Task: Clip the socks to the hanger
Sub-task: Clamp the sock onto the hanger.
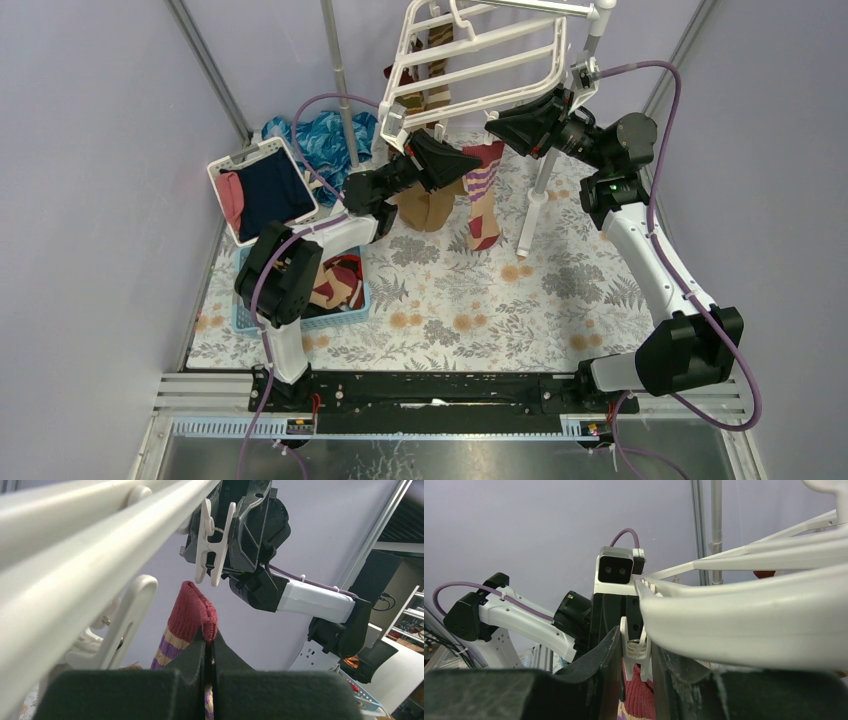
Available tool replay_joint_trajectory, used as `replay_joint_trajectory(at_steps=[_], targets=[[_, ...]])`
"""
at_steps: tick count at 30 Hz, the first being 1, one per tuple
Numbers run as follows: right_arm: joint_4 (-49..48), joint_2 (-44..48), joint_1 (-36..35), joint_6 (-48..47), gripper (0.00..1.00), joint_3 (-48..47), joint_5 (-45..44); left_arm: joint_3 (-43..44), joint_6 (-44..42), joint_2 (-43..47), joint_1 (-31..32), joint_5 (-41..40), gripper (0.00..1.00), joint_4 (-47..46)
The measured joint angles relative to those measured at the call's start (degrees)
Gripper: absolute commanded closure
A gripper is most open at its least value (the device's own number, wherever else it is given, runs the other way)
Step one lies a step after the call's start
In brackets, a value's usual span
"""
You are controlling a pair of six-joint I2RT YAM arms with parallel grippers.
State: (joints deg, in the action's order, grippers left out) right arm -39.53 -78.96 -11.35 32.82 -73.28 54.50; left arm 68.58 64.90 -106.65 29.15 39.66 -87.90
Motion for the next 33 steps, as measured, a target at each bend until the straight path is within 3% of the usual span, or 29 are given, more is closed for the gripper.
replay_joint_trajectory(at_steps=[33], targets=[[0.31,0.00,0.00,-0.50,0.94,0.00,-0.02,1.05,2.56,0.00,-0.57,-0.26,1.00,-0.09]])
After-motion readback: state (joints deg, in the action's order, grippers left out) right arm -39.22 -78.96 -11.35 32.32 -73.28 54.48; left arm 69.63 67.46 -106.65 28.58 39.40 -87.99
